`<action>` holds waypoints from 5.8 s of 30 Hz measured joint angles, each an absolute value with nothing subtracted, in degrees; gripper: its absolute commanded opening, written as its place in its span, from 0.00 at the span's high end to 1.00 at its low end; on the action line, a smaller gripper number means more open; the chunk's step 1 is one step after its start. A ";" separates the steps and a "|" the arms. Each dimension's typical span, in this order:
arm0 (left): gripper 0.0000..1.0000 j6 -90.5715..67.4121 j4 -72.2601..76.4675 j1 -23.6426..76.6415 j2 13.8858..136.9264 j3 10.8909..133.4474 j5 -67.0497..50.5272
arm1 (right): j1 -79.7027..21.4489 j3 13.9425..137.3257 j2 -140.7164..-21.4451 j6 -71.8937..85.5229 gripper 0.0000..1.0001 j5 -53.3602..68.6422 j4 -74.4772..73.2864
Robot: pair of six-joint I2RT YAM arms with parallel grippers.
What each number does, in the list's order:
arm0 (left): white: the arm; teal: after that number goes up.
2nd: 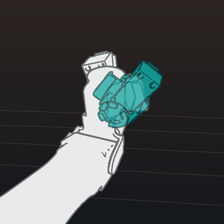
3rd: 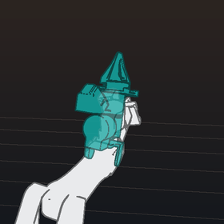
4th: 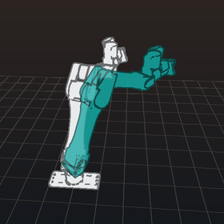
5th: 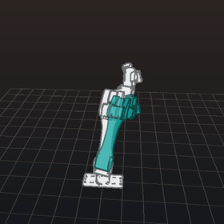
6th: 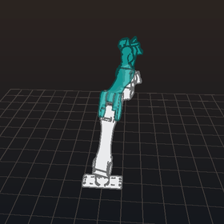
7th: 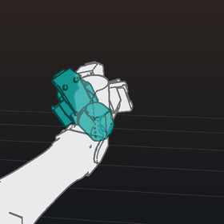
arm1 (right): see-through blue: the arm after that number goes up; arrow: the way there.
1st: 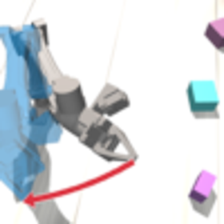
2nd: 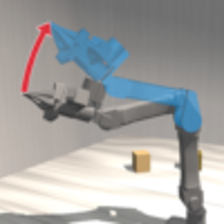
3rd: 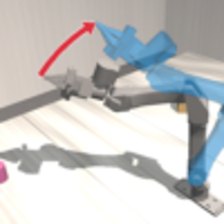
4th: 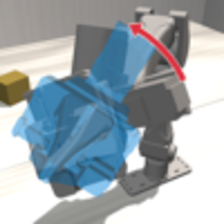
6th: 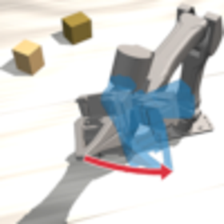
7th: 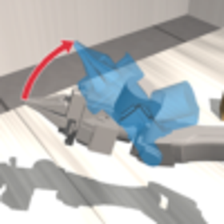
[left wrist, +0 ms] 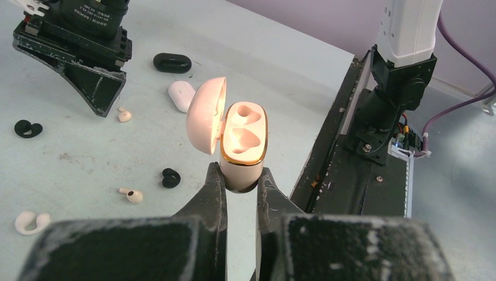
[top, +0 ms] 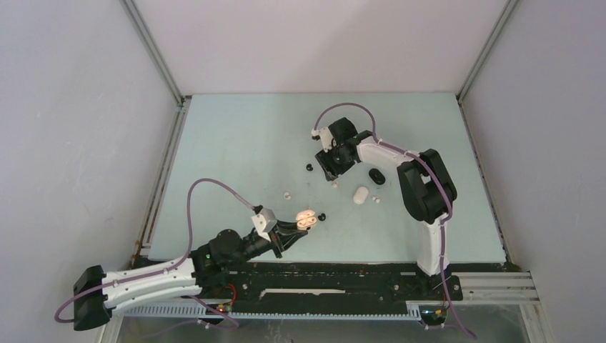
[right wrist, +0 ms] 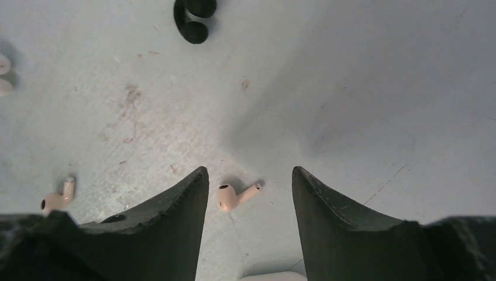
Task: Insert the wireless bluetooth earbuds into the charging case
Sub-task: Pick up the earbud from the center of the board.
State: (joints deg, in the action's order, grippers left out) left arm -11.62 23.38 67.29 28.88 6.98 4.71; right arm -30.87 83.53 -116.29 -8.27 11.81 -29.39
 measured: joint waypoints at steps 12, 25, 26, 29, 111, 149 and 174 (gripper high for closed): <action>1.00 -11.62 23.44 67.77 30.57 7.25 4.21 | -30.72 83.92 -118.30 -8.19 0.43 10.63 -31.92; 1.00 -11.62 24.40 68.42 31.48 8.25 3.86 | -28.88 78.04 -113.82 -8.43 0.47 10.26 -33.78; 1.00 -11.62 24.51 68.49 31.53 8.25 3.86 | -28.56 77.65 -113.49 -8.43 0.47 10.24 -33.78; 1.00 -11.60 24.80 68.62 32.01 8.25 3.79 | -27.62 76.60 -112.46 -8.43 0.47 10.33 -33.80; 1.00 -11.44 25.17 71.50 35.20 11.75 2.81 | -27.64 77.45 -113.78 -10.66 0.69 10.24 -33.23; 1.00 -10.98 24.05 71.50 34.11 11.75 2.81 | -27.27 82.21 -117.05 -12.43 0.67 11.33 -35.83; 1.00 -11.00 24.84 71.50 35.62 11.75 2.81 | -27.97 75.55 -112.01 -12.84 1.00 8.32 -34.24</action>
State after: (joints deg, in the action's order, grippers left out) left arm -11.00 24.84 71.50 35.62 11.75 2.81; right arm -27.97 75.55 -112.01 -12.84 8.32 -34.24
